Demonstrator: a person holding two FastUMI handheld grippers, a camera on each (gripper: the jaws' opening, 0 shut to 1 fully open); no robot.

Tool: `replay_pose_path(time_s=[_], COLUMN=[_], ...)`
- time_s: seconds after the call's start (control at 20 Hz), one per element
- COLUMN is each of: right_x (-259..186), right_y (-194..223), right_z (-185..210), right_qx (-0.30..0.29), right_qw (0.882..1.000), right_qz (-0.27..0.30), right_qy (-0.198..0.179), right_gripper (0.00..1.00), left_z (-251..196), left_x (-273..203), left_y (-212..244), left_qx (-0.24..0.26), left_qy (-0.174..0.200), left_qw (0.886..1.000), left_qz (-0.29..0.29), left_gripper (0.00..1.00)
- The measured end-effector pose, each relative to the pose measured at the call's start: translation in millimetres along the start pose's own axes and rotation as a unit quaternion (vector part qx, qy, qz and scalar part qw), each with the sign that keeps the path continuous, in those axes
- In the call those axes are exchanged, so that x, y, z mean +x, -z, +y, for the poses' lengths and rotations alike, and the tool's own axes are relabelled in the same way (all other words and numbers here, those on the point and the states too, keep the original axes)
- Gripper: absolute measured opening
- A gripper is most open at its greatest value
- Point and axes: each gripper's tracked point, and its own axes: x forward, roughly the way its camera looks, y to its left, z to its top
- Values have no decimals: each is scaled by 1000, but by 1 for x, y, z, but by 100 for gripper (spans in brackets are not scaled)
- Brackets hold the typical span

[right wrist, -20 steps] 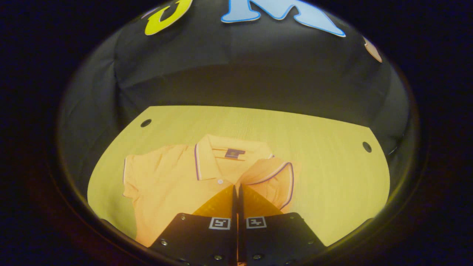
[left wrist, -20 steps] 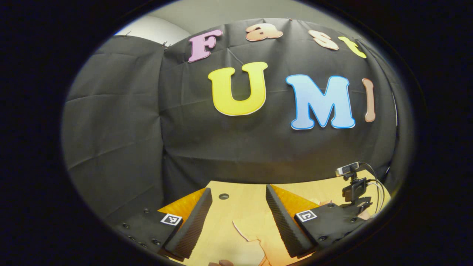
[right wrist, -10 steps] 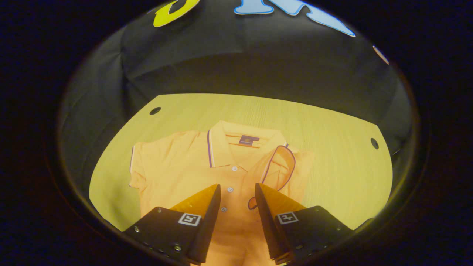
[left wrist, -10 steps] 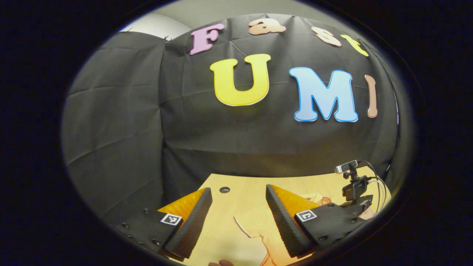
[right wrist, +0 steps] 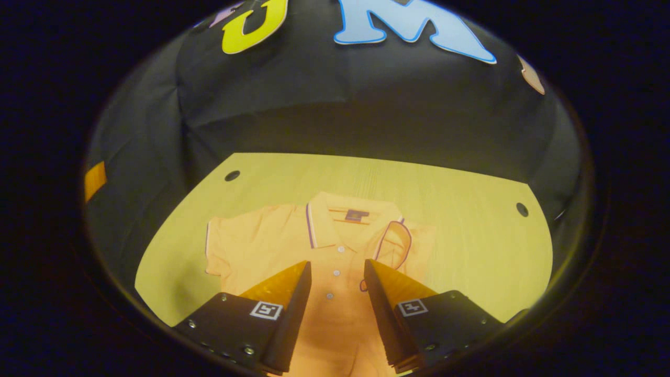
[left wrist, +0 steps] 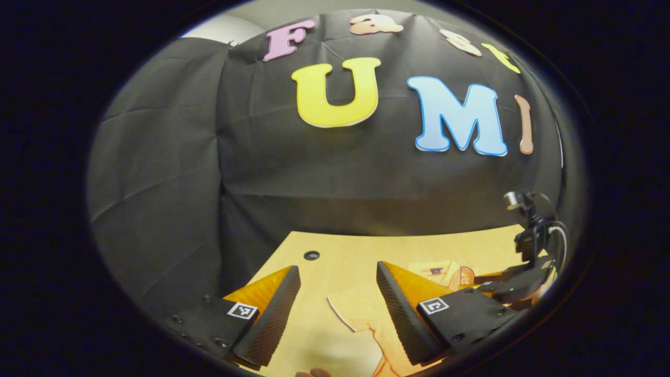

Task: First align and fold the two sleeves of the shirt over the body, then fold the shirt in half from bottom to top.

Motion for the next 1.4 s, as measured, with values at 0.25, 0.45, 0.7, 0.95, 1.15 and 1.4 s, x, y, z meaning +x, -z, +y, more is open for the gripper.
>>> replay_pose_path(time_s=[0.25,0.45,0.7,0.95,1.15,1.4], right_x=[-47,-84,-130,-170,-196,-206], right_y=[-28,-46,-58,-70,-49,-37], right_z=[2,1,-6,-16,-36,-49], right_qx=[20,46,77,105,103,116], right_qw=[998,995,988,981,979,977], right_qz=[-51,-87,-127,-157,-159,-153], right_qy=[3,13,30,51,81,98], right_gripper=[65,65,65,65,65,65], left_z=[-10,-16,-20,-24,-26,-29], left_x=[44,67,91,120,135,139], left_y=[63,116,168,210,234,244], left_qx=[-1,-14,-9,-8,-8,-10], left_qy=[21,35,41,40,32,21], left_qw=[998,994,988,981,976,975], left_qz=[54,101,151,192,213,221], left_gripper=[96,97,100,100,96,97])
